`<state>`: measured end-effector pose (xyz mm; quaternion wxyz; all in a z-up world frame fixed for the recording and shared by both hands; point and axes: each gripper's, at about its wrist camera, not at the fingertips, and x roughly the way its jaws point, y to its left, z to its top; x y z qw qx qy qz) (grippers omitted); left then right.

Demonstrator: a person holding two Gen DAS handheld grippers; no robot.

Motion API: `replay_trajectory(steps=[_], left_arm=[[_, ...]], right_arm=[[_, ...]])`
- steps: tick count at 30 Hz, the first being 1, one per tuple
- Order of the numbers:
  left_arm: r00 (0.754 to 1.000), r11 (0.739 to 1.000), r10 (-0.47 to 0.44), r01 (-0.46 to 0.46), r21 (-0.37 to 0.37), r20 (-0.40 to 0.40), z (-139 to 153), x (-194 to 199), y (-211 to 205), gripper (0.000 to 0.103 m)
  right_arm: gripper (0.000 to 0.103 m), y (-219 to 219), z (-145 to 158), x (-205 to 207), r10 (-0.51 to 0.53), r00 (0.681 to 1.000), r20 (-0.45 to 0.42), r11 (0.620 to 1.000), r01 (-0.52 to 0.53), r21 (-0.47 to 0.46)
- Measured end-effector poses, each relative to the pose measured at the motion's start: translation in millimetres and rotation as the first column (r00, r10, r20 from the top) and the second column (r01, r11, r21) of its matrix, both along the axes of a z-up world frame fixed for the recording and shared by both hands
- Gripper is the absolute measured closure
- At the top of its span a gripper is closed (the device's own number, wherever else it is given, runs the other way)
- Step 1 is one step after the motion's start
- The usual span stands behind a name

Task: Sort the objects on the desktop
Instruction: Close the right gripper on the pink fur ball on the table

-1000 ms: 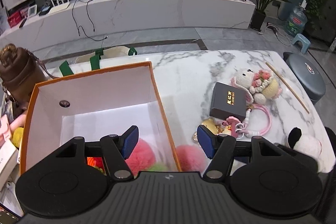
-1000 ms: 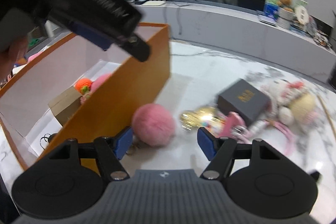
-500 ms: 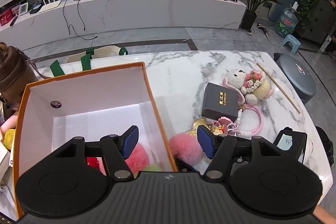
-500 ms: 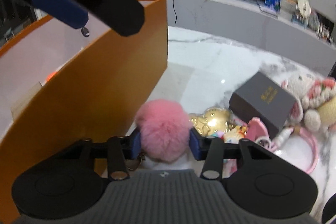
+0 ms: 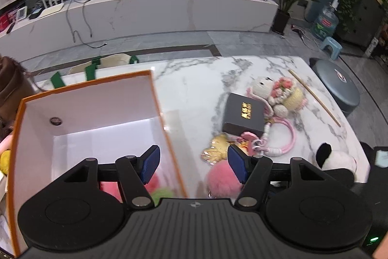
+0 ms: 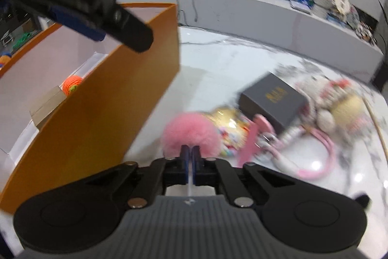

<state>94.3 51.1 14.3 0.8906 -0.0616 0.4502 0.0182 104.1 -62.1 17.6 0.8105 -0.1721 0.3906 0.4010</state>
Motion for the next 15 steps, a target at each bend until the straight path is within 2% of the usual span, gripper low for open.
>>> replay_trajectory(steps=[1,2,4,6,7,8,9,12,13,15], left_arm=[[1.000,1.000,-0.008,0.008,0.003,-0.005,-2,2,-6,0.030],[1.000,1.000,-0.009,0.009,0.017,-0.005,-4,3,-11,0.022],[1.000,0.999,-0.010,0.011,0.052,-0.003,-5,6,-21,0.016],[1.000,0.997,-0.013,0.013,0.074,0.008,-5,8,-27,0.016],[1.000,0.998,-0.022,0.021,0.052,0.010,-4,9,-27,0.016],[1.000,0.999,-0.021,0.021,0.025,0.012,-3,9,-26,0.016],[1.000,1.000,-0.016,0.016,0.013,0.019,-1,9,-26,0.016],[0.999,1.000,-0.015,0.014,0.016,0.044,3,9,-28,0.016],[0.999,1.000,-0.019,0.019,0.013,0.047,3,11,-28,0.016],[0.998,0.999,-0.032,0.032,0.007,0.047,1,15,-30,0.016]], right_arm=[[0.103,-9,1,1,-0.015,1.000,-0.021,1.000,0.014,-0.016],[0.103,-18,1,1,-0.022,0.999,-0.039,0.999,0.021,-0.028],[0.102,-33,0,2,-0.017,0.998,-0.057,1.000,0.015,-0.027],[0.091,-42,0,0,0.000,1.000,-0.029,1.000,0.001,0.013],[0.086,-43,0,-2,0.015,1.000,0.003,0.999,-0.016,0.033],[0.070,-43,0,-4,0.025,0.999,0.029,0.999,-0.026,0.045],[0.060,-40,0,-5,0.030,0.998,0.061,0.997,-0.034,0.066],[0.056,-25,2,-5,0.062,0.994,0.095,0.990,-0.073,0.119],[0.049,-19,2,-5,0.070,0.993,0.099,0.988,-0.083,0.132],[0.044,-6,0,-5,0.088,0.990,0.113,0.986,-0.103,0.132]])
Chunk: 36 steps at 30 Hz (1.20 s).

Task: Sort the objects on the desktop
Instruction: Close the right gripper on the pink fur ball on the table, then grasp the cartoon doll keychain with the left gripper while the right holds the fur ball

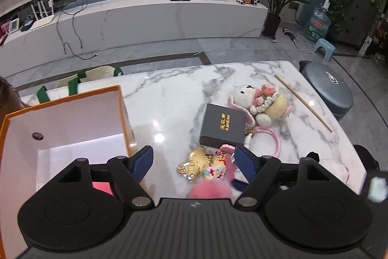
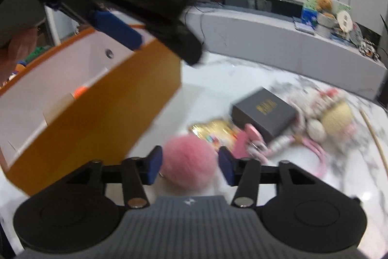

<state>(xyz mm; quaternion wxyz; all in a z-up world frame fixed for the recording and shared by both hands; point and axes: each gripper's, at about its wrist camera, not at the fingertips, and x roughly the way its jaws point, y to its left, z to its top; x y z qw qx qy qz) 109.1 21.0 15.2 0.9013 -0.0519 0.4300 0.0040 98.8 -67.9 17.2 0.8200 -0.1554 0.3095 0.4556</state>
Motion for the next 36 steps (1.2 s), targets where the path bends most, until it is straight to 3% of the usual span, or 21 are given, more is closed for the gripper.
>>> replay_trajectory(steps=[4,7,12,21,27,29,33,36], left_arm=[[1.000,1.000,-0.007,0.007,0.005,-0.017,-8,7,-2,0.016],[1.000,1.000,-0.011,0.011,-0.006,-0.029,-11,10,-2,0.016],[0.999,1.000,-0.005,0.004,-0.030,-0.048,-16,11,-4,0.016],[0.996,0.996,-0.009,0.001,-0.089,-0.089,-34,12,-30,0.016],[1.000,0.994,-0.025,0.027,0.106,-0.015,-50,8,-62,0.022],[1.000,0.997,0.022,-0.021,0.068,-0.014,-59,8,-58,0.028],[0.996,0.987,0.088,-0.091,-0.129,-0.023,-74,6,-40,0.028],[0.991,0.988,0.134,-0.133,-0.083,0.001,-82,6,-41,0.028]], right_arm=[[0.047,25,-17,-4,0.010,0.997,0.076,0.996,-0.003,-0.092],[0.069,31,-30,2,-0.010,0.998,0.065,0.987,0.021,-0.162],[0.077,18,-26,10,-0.042,0.999,0.026,0.986,0.045,-0.158],[0.078,-33,-10,29,-0.181,0.977,-0.109,0.964,0.155,-0.216],[0.078,-70,-12,27,-0.206,0.967,-0.151,0.965,0.175,-0.193],[0.078,-76,-14,24,-0.201,0.967,-0.154,0.967,0.171,-0.188],[0.077,-82,-18,25,-0.191,0.967,-0.166,0.969,0.159,-0.190],[0.077,-85,-16,26,-0.188,0.966,-0.179,0.972,0.156,-0.177]])
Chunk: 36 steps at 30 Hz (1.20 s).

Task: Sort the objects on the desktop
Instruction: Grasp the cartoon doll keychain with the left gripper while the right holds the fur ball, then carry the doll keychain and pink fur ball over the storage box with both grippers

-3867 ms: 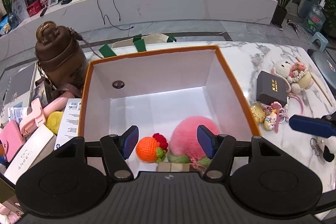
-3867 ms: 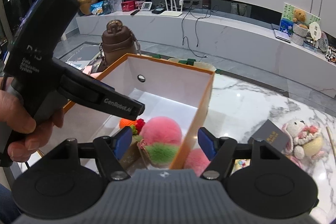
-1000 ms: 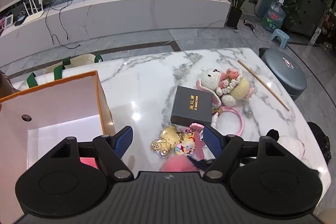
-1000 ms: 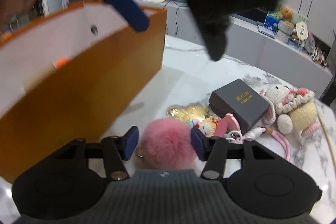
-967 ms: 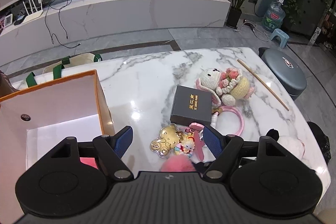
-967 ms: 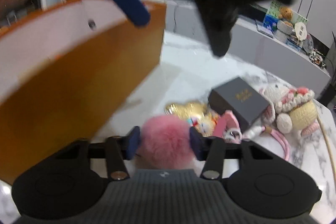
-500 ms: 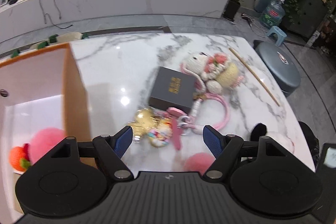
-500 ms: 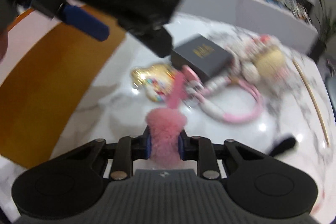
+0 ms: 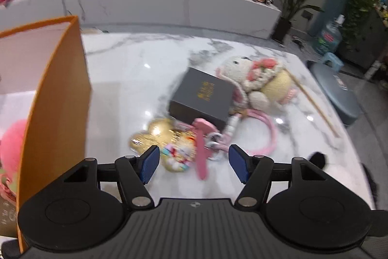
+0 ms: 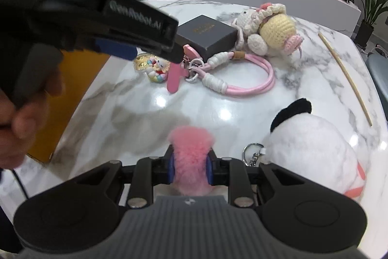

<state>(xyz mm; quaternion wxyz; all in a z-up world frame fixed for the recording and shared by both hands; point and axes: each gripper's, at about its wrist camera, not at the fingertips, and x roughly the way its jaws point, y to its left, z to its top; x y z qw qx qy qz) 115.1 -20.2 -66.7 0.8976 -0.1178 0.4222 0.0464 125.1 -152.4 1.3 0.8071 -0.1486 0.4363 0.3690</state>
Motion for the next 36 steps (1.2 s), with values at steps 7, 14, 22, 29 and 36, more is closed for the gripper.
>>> replay_trajectory(steps=[7,14,22,29,36], left_arm=[[1.000,0.998,0.019,-0.018,0.056,-0.020,-19,6,3,0.052],[0.999,0.996,-0.041,0.041,0.079,-0.001,-25,5,-3,0.061],[0.998,0.991,-0.067,0.067,0.115,-0.004,-22,1,-10,0.075],[0.996,0.992,-0.088,0.089,0.084,-0.012,-15,-6,-11,0.075],[0.993,0.991,-0.114,0.112,0.072,0.025,5,-14,-14,0.075]], right_arm=[[0.076,-1,1,4,0.012,1.000,-0.020,1.000,-0.011,0.018],[0.076,-2,5,2,0.021,1.000,-0.024,0.999,-0.020,0.028],[0.074,-3,6,0,0.017,1.000,-0.021,1.000,-0.017,0.025],[0.077,-2,9,0,0.017,1.000,-0.018,0.999,-0.016,0.031],[0.092,-4,14,2,0.017,0.999,-0.028,0.999,-0.016,0.040]])
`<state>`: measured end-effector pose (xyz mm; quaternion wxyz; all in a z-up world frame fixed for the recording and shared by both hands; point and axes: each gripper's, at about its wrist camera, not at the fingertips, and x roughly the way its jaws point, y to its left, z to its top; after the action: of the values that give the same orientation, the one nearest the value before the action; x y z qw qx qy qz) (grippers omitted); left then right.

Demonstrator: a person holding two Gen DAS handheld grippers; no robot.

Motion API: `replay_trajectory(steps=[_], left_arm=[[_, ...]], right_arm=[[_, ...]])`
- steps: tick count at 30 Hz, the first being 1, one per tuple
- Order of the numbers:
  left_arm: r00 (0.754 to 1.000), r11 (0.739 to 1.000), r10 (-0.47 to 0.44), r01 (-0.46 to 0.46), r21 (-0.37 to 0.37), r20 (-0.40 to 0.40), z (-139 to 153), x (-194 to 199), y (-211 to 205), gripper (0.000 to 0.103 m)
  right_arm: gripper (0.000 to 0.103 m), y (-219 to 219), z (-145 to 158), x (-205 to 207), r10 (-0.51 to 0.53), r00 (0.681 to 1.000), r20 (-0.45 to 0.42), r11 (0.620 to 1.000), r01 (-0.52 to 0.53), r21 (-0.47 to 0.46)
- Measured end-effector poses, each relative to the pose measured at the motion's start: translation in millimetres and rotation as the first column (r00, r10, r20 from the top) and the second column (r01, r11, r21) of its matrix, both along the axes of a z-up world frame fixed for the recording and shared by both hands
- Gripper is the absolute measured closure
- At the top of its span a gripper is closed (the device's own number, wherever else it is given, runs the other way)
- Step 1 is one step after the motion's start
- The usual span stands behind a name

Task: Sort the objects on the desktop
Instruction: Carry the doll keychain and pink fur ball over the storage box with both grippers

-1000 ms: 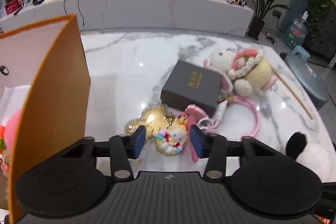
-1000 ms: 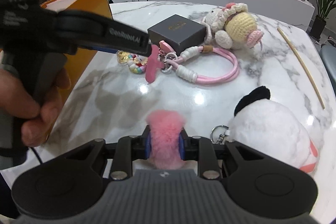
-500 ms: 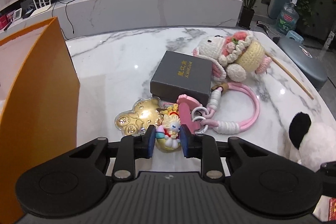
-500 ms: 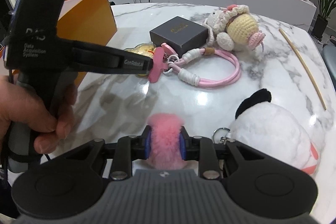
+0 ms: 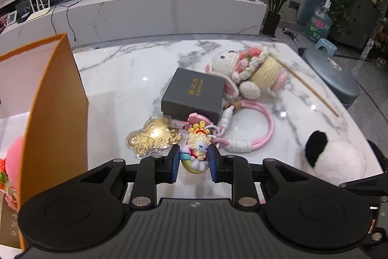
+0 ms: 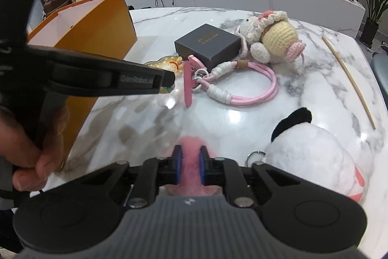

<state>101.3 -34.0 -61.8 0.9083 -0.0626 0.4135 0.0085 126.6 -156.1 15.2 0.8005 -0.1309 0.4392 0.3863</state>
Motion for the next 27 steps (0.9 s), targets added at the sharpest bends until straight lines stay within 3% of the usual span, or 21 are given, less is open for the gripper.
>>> replay_trajectory(steps=[4,8,16,19,21,23,27], left_arm=[[1.000,1.000,-0.007,0.007,-0.020,0.015,10,-3,2,0.075],[0.999,0.999,-0.007,0.009,-0.036,0.038,21,-6,3,0.075],[0.998,0.998,-0.014,0.018,-0.062,0.068,35,-8,4,0.075],[0.997,0.997,-0.010,0.016,-0.074,0.075,38,-9,8,0.075],[0.997,0.997,-0.007,0.014,-0.081,0.082,41,-11,11,0.075],[0.996,0.996,-0.004,0.012,-0.090,0.091,45,-13,14,0.075],[0.995,0.995,0.006,0.005,-0.101,0.102,50,-16,22,0.075]], right_arm=[[0.091,0,-2,-1,0.005,1.000,-0.005,1.000,-0.005,-0.011],[0.071,2,-12,-4,0.021,1.000,-0.017,0.999,-0.021,-0.038],[0.066,13,-20,-15,0.064,0.998,0.024,0.992,-0.061,-0.111],[0.055,15,-22,-20,0.086,0.995,0.050,0.986,-0.078,-0.146],[0.059,16,-23,-22,0.095,0.994,0.060,0.985,-0.084,-0.152],[0.077,17,-22,-20,0.091,0.994,0.055,0.985,-0.082,-0.151],[0.079,18,-22,-15,0.067,0.997,0.031,0.988,-0.062,-0.144]])
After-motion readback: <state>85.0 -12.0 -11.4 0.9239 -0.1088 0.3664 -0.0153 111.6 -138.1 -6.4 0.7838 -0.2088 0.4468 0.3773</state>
